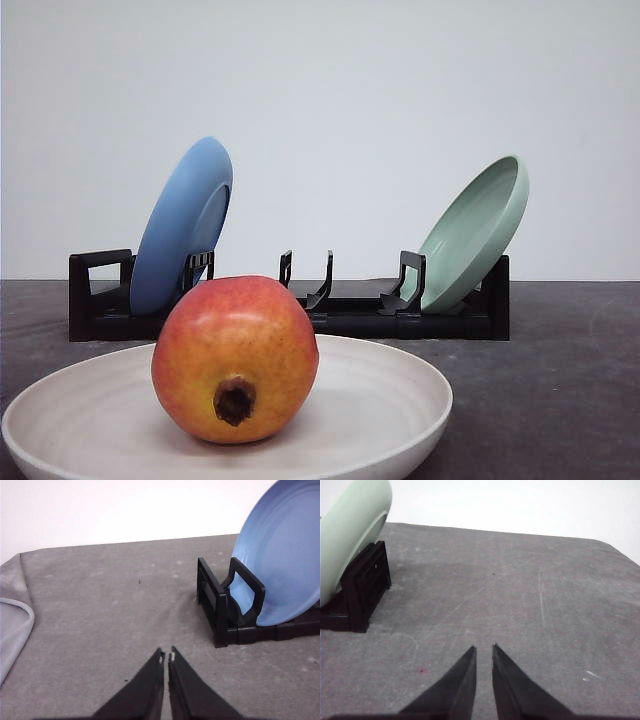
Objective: Place pomegranate in white plate
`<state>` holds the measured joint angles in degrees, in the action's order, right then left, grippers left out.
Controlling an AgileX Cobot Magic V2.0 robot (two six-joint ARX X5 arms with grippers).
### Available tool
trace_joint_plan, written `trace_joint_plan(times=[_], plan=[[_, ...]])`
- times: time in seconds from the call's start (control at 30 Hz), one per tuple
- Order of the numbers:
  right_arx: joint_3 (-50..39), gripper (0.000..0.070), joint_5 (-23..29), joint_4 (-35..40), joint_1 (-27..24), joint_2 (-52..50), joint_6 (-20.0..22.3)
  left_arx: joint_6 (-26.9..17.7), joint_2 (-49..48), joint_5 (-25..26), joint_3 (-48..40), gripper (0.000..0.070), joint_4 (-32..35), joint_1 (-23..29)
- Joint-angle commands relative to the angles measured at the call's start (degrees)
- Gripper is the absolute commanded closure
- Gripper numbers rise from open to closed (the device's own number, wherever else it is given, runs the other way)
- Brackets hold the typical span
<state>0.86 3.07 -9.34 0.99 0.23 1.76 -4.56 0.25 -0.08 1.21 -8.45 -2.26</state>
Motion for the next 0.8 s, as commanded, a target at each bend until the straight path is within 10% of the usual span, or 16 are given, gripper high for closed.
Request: trace_joint_plan(times=[0.0, 0.77], plan=[[-0.3, 0.0642, -0.1, 0.5, -0.1, 0.0, 0.6, -0.5, -0.1, -0.1, -0.5, 0.0700, 0.7, 0.1], [-0.3, 0.0642, -0.1, 0.5, -0.1, 0.0, 0.6, -0.5, -0.1, -0.1, -0.5, 0.0700, 0.7, 0.1]])
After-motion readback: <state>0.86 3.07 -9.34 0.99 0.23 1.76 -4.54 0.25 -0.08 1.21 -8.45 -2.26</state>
